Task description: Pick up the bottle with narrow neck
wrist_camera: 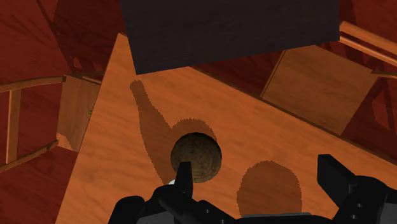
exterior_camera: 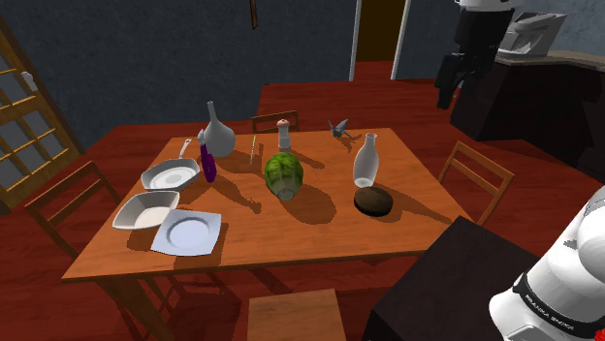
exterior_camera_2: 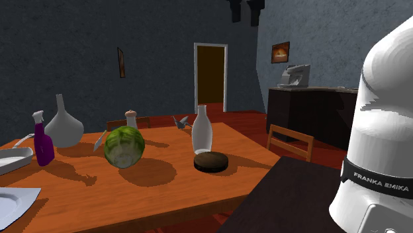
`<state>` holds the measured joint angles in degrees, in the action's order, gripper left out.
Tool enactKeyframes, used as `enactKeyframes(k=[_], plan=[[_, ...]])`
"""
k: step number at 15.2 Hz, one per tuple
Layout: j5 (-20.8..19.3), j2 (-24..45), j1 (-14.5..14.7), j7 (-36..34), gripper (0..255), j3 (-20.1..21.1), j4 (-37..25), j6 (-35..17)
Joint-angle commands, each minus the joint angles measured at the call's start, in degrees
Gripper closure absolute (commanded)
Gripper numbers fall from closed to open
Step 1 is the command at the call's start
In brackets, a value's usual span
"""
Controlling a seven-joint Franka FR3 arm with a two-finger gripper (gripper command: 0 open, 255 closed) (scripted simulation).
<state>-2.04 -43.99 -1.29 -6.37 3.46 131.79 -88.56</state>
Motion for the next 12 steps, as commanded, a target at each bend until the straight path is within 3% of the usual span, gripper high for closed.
enactKeyframes(k=[1, 12], plan=[[0.0, 0.0, 0.0, 0.0, 0, 0.0, 0.0, 0.0], [-2.77, 17.0, -2.2, 7.94, 0, -7.31, -0.4, -16.96]])
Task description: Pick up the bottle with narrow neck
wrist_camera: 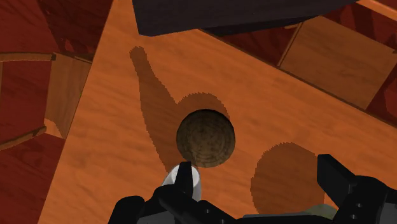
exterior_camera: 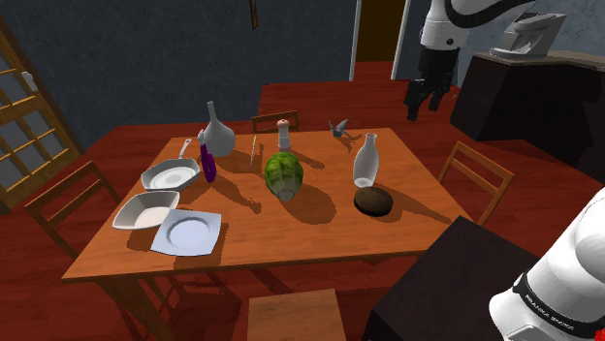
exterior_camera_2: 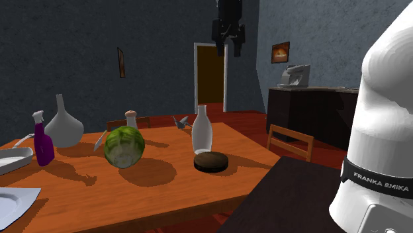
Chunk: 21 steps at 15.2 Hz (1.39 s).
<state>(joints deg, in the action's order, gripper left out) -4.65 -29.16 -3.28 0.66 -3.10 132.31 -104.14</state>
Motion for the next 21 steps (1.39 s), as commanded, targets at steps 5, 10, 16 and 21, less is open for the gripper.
enactKeyframes(k=[5, 10, 16, 21], plan=[[0.13, 11.8, -0.88, 4.68, 0, -3.63, -4.25, -7.75], [1.72, 22.14, -1.57, 8.8, 0, -5.99, -9.52, -12.77], [5.12, 35.18, -2.94, 14.0, 0, -7.7, -18.39, -16.59], [8.37, 46.46, -4.92, 17.97, 0, -7.92, -28.07, -17.71]])
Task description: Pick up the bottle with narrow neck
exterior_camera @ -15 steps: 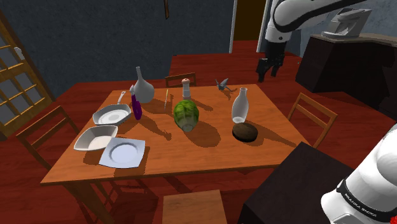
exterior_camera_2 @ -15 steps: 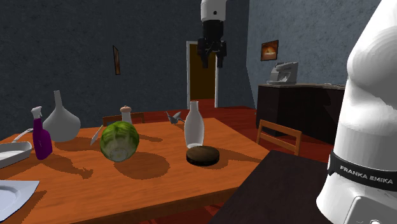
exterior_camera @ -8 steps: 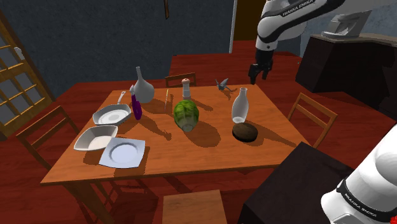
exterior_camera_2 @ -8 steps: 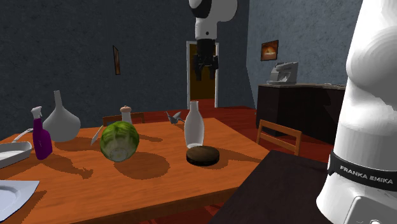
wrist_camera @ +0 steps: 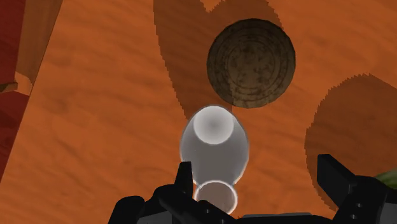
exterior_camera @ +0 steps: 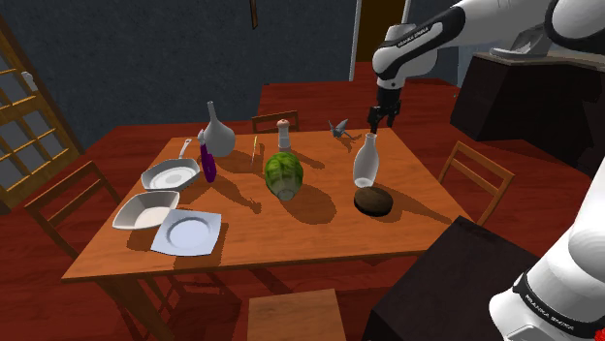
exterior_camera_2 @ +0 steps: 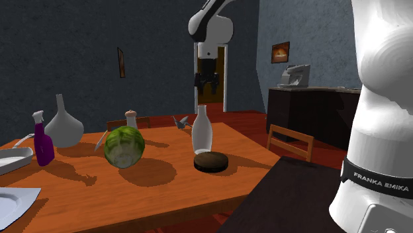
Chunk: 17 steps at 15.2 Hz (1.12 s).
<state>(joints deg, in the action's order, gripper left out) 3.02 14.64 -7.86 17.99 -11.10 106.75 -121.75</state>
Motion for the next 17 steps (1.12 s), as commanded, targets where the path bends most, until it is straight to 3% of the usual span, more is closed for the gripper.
enactKeyframes(k=[1, 5, 14, 15, 17], plan=[[1.31, 4.97, -0.81, 1.33, 0, 0.15, -4.73, -0.08], [3.31, 13.82, -2.8, 3.54, 0, 0.67, -14.01, 0.7], [3.93, 16.56, -3.01, 3.95, 0, 1.06, -12.2, -3.82], [3.94, 16.64, -3.03, 3.95, 255, 1.06, -12.41, -3.69], [3.94, 16.64, -3.02, 3.94, 255, 1.06, -12.41, -3.69]])
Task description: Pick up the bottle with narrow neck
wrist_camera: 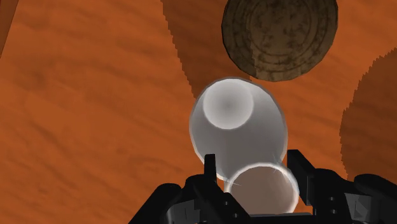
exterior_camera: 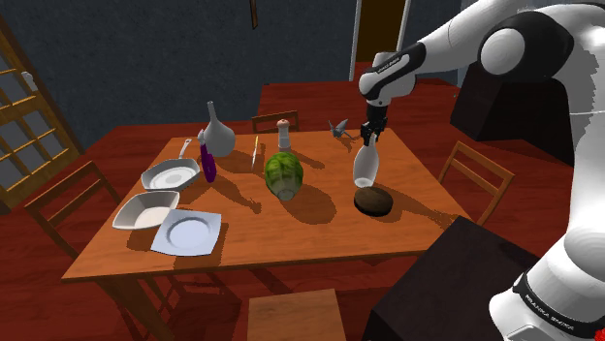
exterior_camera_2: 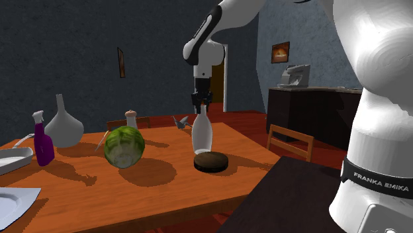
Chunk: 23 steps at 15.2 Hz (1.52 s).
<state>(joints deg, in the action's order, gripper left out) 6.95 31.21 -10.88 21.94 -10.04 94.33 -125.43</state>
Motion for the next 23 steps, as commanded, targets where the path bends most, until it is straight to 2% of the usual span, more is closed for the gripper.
enactKeyframes(k=[1, 7, 23], plan=[[0.0, 0.05, 0.0, 0.0, 255, 0.0, 0.03, -0.02], [0.0, -0.01, 0.01, 0.01, 255, 0.0, 0.22, -0.14], [-1.18, -4.96, 0.3, -0.79, 255, -0.64, -4.21, 9.17]])
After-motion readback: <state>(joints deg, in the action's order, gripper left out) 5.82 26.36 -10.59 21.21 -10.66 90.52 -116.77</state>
